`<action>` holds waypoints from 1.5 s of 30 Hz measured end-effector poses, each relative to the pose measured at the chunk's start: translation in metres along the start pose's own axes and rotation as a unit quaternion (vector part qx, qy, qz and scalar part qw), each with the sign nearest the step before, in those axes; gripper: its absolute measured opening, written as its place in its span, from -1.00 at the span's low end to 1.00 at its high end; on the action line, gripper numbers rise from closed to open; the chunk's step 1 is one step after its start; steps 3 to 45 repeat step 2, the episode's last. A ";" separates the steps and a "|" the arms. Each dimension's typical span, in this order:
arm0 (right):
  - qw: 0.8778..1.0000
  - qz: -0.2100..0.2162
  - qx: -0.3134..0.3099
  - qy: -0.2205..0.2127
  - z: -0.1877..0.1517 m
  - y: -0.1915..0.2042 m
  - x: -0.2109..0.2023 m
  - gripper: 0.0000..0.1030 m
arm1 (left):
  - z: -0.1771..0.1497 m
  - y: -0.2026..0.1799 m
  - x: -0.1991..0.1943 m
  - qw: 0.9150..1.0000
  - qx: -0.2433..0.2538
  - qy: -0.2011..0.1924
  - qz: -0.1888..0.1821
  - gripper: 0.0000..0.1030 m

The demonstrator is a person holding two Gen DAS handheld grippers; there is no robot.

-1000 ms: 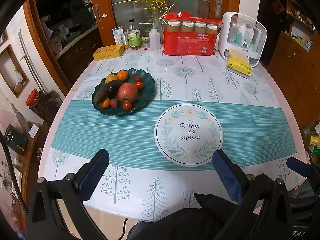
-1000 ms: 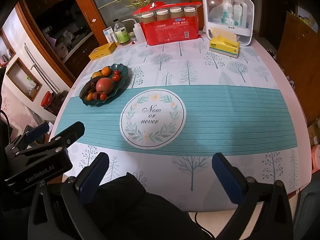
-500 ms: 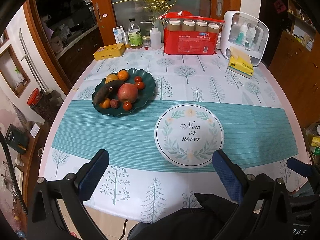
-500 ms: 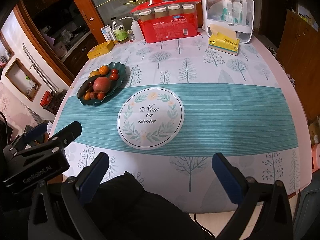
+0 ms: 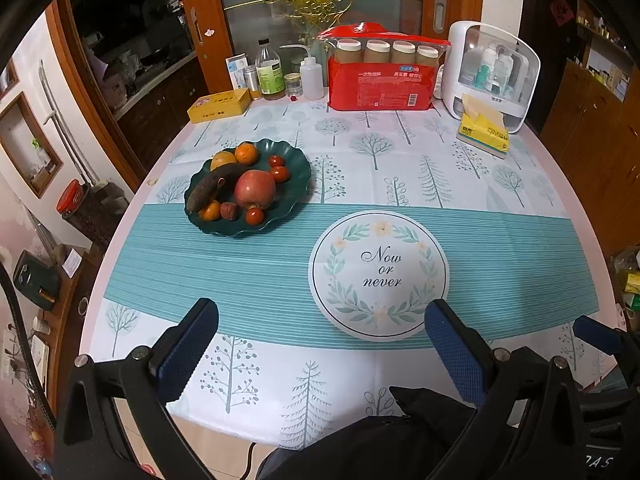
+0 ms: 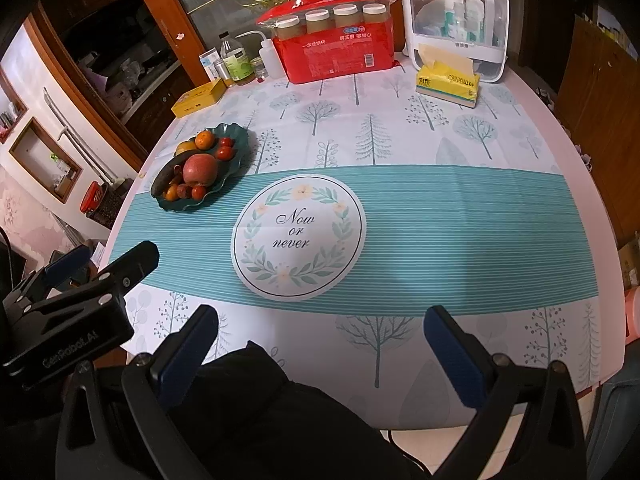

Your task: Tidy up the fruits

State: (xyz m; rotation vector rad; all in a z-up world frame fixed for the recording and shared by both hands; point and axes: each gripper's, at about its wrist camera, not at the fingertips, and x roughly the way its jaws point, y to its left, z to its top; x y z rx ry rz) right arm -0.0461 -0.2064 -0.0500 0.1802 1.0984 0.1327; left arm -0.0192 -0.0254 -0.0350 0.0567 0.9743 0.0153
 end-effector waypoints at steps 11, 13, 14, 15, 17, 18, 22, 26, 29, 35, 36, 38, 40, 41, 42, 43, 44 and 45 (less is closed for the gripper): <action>1.000 0.000 0.000 0.000 0.000 0.000 0.000 1.00 | 0.000 0.000 0.000 1.000 0.000 0.001 0.000 0.99; 1.000 0.000 0.000 0.000 0.000 0.000 0.000 1.00 | 0.000 0.000 0.000 1.000 0.000 0.001 0.000 0.99; 1.000 0.000 0.000 0.000 0.000 0.000 0.000 1.00 | 0.000 0.000 0.000 1.000 0.000 0.001 0.000 0.99; 1.000 0.000 0.000 0.000 0.000 0.000 0.000 1.00 | 0.000 0.000 0.000 1.000 0.000 0.001 0.000 0.99; 1.000 0.000 0.000 0.000 0.000 0.000 0.000 1.00 | 0.000 0.000 0.000 1.000 0.000 0.001 0.000 0.99; 1.000 0.000 0.000 0.000 0.000 0.000 0.000 1.00 | 0.000 0.000 0.000 1.000 0.000 0.001 0.000 0.99; 1.000 0.000 0.000 0.000 0.000 0.000 0.000 1.00 | 0.000 0.000 0.000 1.000 0.000 0.001 0.000 0.99; 1.000 0.000 0.000 0.000 0.000 0.000 0.000 1.00 | 0.000 0.000 0.000 1.000 0.000 0.001 0.000 0.99; 1.000 0.000 0.000 0.000 0.000 0.000 0.000 1.00 | 0.000 0.000 0.000 1.000 0.000 0.001 0.000 0.99; 1.000 0.000 0.000 0.000 0.000 0.000 0.000 1.00 | 0.000 0.000 0.000 1.000 0.000 0.001 0.000 0.99; 1.000 0.000 0.000 0.000 0.000 0.000 0.000 1.00 | 0.000 0.000 0.000 1.000 0.000 0.001 0.000 0.99; 1.000 0.000 0.000 0.000 0.000 0.000 0.000 1.00 | 0.000 0.000 0.000 1.000 0.000 0.001 0.000 0.99; 1.000 0.000 0.000 0.000 0.000 0.000 0.000 1.00 | 0.000 0.000 0.000 1.000 0.000 0.001 0.000 0.99; 1.000 0.000 0.000 0.000 0.000 0.000 0.000 1.00 | 0.000 0.000 0.000 1.000 0.000 0.001 0.000 0.99; 1.000 0.000 0.000 0.000 0.000 0.000 0.000 1.00 | 0.000 0.000 0.000 1.000 0.000 0.001 0.000 0.99; 1.000 0.000 0.000 0.000 0.000 0.000 0.000 1.00 | 0.000 0.000 0.000 1.000 0.000 0.001 0.000 0.99; 1.000 0.000 0.000 0.000 0.000 0.000 0.000 1.00 | 0.000 0.000 0.000 1.000 0.000 0.001 0.000 0.99; 1.000 0.000 0.000 0.000 0.000 0.000 0.000 1.00 | 0.000 0.000 0.000 1.000 0.000 0.001 0.000 0.99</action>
